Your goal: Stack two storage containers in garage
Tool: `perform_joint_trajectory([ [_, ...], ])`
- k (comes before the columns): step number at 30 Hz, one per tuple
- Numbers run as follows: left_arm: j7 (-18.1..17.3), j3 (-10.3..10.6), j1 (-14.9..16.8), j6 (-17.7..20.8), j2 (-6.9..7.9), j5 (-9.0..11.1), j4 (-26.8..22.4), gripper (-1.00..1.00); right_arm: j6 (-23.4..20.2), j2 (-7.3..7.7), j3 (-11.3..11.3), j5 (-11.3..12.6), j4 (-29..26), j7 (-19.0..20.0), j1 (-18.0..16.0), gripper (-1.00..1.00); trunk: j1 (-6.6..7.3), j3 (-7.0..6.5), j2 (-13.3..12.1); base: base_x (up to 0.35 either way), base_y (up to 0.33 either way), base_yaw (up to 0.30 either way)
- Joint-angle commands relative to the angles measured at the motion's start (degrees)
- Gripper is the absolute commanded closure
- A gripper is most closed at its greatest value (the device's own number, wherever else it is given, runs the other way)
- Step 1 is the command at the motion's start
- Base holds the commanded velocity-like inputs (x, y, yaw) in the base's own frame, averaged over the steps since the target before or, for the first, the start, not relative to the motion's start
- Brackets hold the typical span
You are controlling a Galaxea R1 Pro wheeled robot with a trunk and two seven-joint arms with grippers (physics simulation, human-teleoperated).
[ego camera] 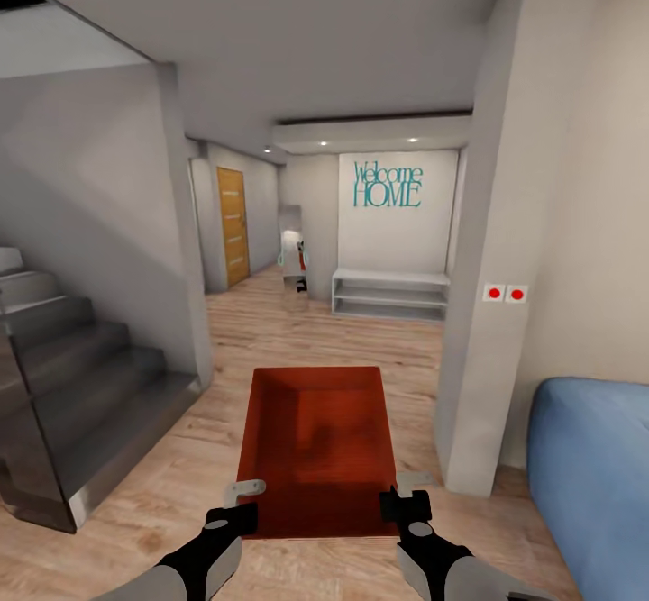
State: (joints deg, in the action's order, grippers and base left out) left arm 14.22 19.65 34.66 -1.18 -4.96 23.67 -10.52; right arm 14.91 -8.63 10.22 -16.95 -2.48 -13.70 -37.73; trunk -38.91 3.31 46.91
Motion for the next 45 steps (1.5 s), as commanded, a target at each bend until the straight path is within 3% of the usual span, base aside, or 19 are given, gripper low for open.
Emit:
perform_joint_trajectory([
  [1, 0.5, 0.0, 0.1, 0.0, 0.06, 0.2, -0.2, 1.00, 0.2, 0.02, 2.0, -0.2, 0.1, -0.4, -0.1, 1.00, -0.05, 0.09, 0.1, 0.322, 0.000, 0.000],
  [45, 0.5, 0.0, 0.1, 0.0, 0.06, 0.2, -0.2, 1.00, 0.2, 0.09, 2.0, -0.2, 0.1, -0.3, -0.1, 1.00, -0.05, 0.01, 0.1, 0.322, 0.037, 0.024],
])
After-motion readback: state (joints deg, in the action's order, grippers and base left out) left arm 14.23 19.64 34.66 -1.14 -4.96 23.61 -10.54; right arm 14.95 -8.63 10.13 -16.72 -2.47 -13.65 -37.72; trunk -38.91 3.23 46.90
